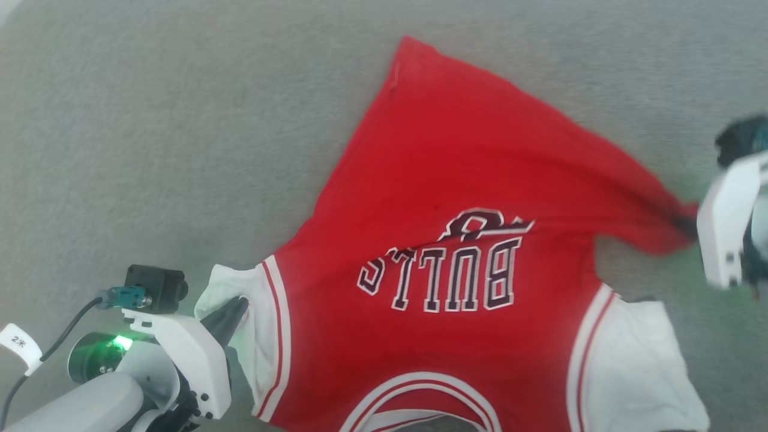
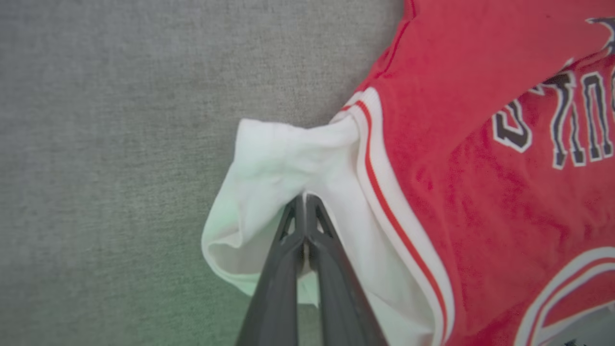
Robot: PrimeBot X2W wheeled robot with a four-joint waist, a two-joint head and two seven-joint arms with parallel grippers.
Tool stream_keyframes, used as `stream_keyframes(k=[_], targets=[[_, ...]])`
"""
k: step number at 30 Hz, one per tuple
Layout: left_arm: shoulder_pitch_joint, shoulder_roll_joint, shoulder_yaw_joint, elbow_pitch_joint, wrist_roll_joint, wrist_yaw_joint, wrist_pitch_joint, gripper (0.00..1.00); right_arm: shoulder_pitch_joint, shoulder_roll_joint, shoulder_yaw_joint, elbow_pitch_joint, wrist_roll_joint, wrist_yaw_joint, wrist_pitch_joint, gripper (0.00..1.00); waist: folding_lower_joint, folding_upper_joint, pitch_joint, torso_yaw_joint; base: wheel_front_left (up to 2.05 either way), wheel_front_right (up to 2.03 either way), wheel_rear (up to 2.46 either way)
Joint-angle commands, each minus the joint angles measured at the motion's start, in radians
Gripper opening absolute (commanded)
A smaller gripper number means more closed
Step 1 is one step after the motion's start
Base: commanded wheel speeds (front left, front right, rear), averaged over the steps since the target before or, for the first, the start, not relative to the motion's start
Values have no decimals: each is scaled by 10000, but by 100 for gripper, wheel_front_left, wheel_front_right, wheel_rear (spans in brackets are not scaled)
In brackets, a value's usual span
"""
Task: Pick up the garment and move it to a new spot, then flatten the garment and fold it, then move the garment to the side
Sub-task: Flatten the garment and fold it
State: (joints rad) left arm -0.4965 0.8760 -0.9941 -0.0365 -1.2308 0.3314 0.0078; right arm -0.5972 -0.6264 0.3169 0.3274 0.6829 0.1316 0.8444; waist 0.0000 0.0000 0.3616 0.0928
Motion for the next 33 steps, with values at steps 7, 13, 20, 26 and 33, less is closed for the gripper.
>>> stream_keyframes(k=[7,13,20,26,33], targets=[[111,227,20,-199,37,152,140,0,3526,185,-1300,-1713,249,-18,480,0,0,0,-466,-875,0,0,0],[95,292,36,-236,8,120,152,0,5293,1271,-2437,-2577,-457,-18,57,0,0,0,-474,-1091,0,0,0],[-24,225,7,-102,21,-13,216,0,5678,2216,-2824,-2632,-1240,-10,-298,100,0,0,-475,-1173,0,0,0],[38,175,-31,-58,16,-78,180,0,5721,2043,-3327,-3876,-1349,-19,-214,100,0,0,-564,-1118,0,0,0],[-61,36,-132,-73,133,-109,239,0,5045,1927,-3536,-5594,-1559,-12,-372,100,0,0,-579,-810,0,0,0]])
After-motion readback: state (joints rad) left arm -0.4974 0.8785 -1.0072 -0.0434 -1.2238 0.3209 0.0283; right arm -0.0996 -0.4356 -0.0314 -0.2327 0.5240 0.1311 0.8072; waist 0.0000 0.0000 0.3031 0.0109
